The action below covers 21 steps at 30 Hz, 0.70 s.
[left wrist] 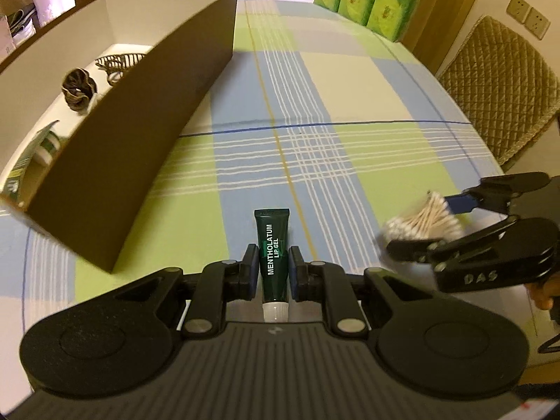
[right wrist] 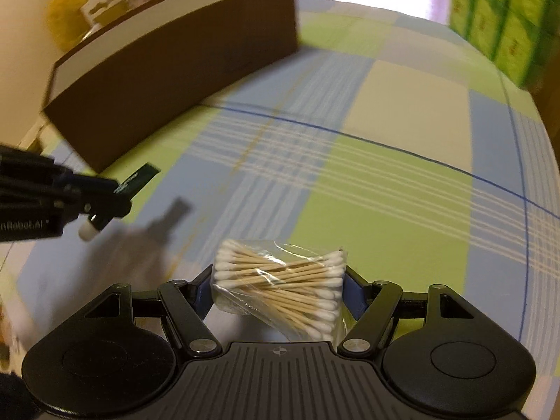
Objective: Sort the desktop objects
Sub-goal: 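Carry the tube and cotton swab bag with both tools over the box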
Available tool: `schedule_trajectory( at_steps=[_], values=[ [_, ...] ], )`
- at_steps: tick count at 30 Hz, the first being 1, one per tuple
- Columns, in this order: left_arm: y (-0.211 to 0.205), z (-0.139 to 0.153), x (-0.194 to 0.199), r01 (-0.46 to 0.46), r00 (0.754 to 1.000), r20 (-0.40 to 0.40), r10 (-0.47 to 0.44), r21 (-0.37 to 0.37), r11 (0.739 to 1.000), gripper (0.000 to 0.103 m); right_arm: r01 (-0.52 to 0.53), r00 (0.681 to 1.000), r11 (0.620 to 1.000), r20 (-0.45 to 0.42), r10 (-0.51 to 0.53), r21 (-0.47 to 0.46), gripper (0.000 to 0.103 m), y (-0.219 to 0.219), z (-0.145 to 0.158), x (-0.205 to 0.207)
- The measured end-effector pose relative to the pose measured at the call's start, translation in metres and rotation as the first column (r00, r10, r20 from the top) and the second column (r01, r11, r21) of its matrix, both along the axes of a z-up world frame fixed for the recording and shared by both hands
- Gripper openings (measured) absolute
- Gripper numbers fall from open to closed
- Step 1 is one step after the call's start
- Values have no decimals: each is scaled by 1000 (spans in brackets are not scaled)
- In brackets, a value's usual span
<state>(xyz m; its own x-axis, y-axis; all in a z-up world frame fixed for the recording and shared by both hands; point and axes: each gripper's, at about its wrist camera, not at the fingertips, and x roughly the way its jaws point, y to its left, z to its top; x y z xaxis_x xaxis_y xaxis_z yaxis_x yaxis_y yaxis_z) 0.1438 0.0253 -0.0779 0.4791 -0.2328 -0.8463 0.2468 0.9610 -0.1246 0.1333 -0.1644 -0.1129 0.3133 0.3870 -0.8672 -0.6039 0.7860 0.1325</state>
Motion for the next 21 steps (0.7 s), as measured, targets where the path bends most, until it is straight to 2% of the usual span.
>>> schedule_trajectory(
  at_steps=[11, 21],
  values=[
    [39, 54, -24, -23, 994, 108, 26, -29, 999, 13, -157, 987, 987, 51, 156, 33, 69, 48, 32, -27],
    [82, 96, -34, -45, 976, 209, 57, -62, 997, 13, -288, 951, 951, 149, 270, 110, 69, 100, 78, -38]
  ],
)
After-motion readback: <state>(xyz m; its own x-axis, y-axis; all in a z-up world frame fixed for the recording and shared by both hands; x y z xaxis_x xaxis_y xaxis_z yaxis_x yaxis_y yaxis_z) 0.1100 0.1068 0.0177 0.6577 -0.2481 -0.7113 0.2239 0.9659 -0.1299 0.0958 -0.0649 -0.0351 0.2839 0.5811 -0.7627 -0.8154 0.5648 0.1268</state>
